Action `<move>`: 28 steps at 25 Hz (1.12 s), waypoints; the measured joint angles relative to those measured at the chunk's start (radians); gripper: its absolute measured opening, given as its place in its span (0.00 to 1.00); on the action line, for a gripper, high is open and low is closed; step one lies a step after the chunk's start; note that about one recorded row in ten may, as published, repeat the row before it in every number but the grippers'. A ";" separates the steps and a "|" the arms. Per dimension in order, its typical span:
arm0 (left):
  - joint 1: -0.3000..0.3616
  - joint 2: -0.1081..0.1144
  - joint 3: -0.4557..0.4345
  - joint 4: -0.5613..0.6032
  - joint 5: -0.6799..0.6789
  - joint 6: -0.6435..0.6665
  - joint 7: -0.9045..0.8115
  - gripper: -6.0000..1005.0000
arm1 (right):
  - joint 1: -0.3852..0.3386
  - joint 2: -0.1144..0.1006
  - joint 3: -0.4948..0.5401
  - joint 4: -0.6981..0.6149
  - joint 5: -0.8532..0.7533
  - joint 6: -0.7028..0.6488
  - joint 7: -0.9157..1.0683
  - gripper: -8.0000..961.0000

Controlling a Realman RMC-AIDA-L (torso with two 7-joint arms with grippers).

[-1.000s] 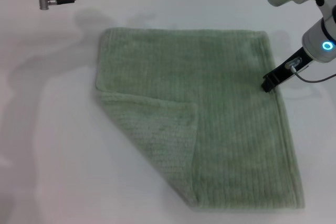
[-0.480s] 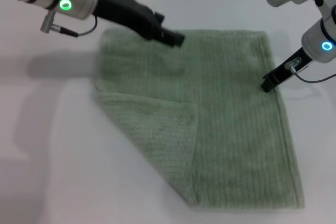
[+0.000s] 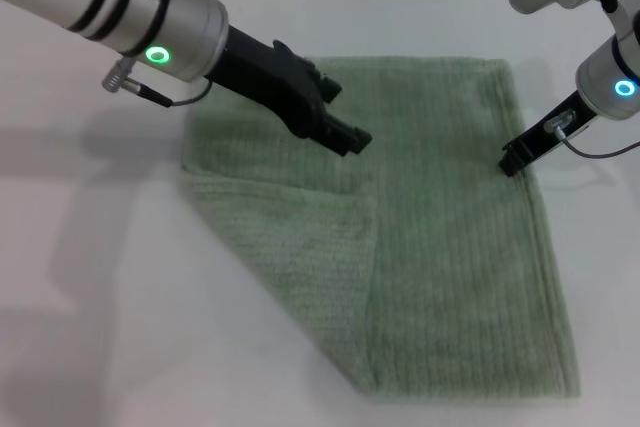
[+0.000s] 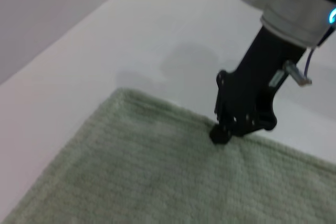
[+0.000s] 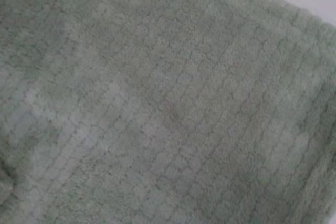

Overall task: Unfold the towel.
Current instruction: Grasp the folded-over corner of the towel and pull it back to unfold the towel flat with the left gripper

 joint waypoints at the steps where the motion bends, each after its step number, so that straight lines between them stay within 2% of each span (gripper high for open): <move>1: -0.002 -0.003 0.006 -0.001 0.006 -0.002 -0.001 0.81 | 0.000 0.000 0.000 0.000 0.000 0.000 0.000 0.01; 9: -0.006 -0.009 0.146 -0.021 0.012 -0.082 -0.042 0.81 | 0.002 -0.001 0.000 0.000 -0.001 -0.003 0.000 0.01; 25: -0.042 -0.014 0.209 -0.097 0.011 -0.119 -0.065 0.81 | 0.006 -0.002 -0.002 0.000 -0.009 -0.007 0.005 0.01; 28: -0.045 -0.018 0.259 -0.117 -0.008 -0.152 -0.069 0.81 | 0.009 -0.003 0.001 0.000 -0.017 -0.008 0.008 0.01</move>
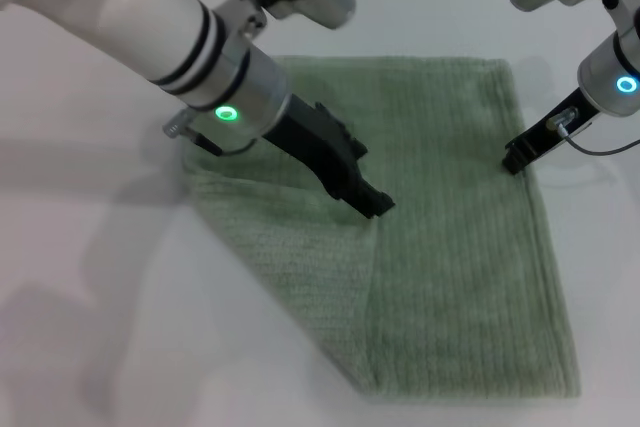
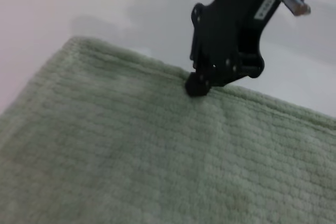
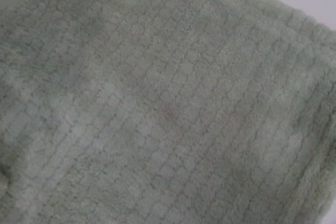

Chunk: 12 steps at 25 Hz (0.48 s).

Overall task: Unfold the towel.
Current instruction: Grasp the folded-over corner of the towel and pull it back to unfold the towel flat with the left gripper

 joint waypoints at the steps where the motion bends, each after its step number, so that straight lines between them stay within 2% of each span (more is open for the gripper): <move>1: -0.001 -0.001 0.021 -0.005 -0.009 -0.015 -0.003 0.81 | 0.001 0.000 0.000 0.000 -0.001 0.000 0.000 0.01; 2: -0.001 -0.001 0.021 -0.005 -0.009 -0.015 -0.003 0.81 | 0.001 0.000 0.001 0.000 -0.001 0.000 0.000 0.01; 3: -0.001 -0.001 0.065 -0.012 -0.037 -0.052 -0.011 0.81 | 0.002 0.000 0.000 0.000 -0.001 0.000 0.001 0.01; 12: 0.003 -0.001 0.082 -0.037 -0.063 -0.091 -0.012 0.81 | 0.004 0.001 0.000 0.000 -0.001 0.002 0.001 0.01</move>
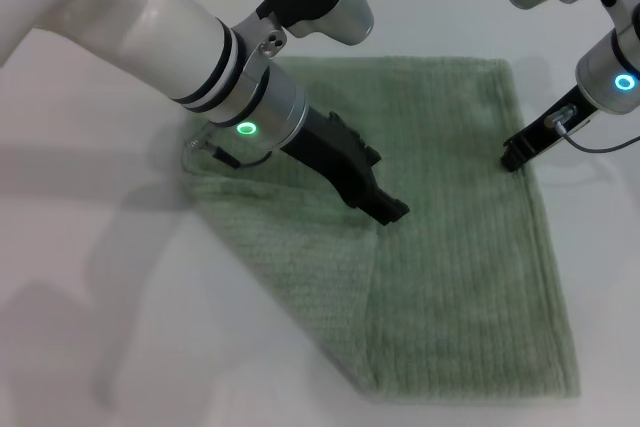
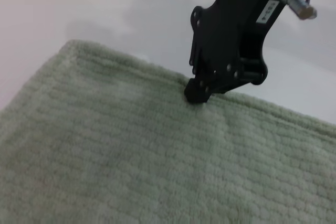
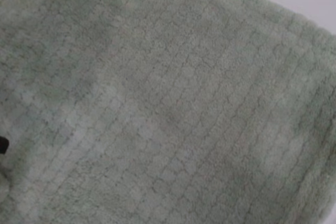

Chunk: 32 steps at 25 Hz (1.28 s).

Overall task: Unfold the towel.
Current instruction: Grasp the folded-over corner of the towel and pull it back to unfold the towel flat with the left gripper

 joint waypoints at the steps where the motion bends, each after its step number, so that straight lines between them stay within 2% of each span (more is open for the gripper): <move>1: -0.002 0.000 0.000 -0.007 0.000 -0.001 0.001 0.81 | 0.000 0.000 0.000 0.000 0.000 0.001 0.000 0.01; 7: -0.016 0.000 0.016 -0.049 0.002 -0.014 0.012 0.81 | 0.000 0.000 0.000 0.000 0.000 0.003 0.000 0.01; 32: -0.031 -0.001 0.083 -0.088 -0.002 -0.077 0.010 0.81 | 0.004 0.002 0.002 0.008 0.001 0.006 -0.009 0.01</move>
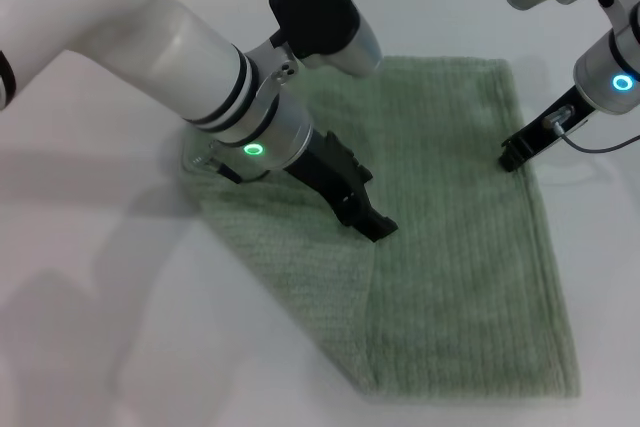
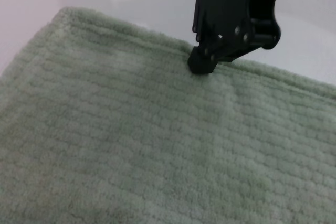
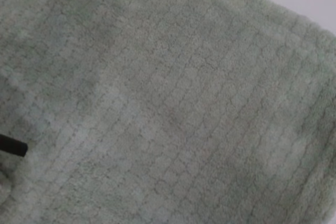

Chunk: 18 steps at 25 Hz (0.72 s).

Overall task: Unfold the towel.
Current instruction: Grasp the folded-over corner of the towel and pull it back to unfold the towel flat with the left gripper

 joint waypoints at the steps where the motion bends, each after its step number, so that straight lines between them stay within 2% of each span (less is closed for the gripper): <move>1: 0.000 0.000 0.017 -0.003 0.000 -0.013 -0.004 0.80 | 0.000 0.000 0.000 0.000 0.000 0.000 0.000 0.01; 6: -0.001 0.000 0.047 -0.004 0.000 -0.031 -0.009 0.75 | 0.002 0.000 -0.001 0.000 0.000 0.000 0.000 0.01; 18: -0.012 0.000 0.049 -0.004 0.008 -0.022 -0.009 0.63 | 0.006 -0.001 -0.002 0.000 0.000 0.003 0.000 0.01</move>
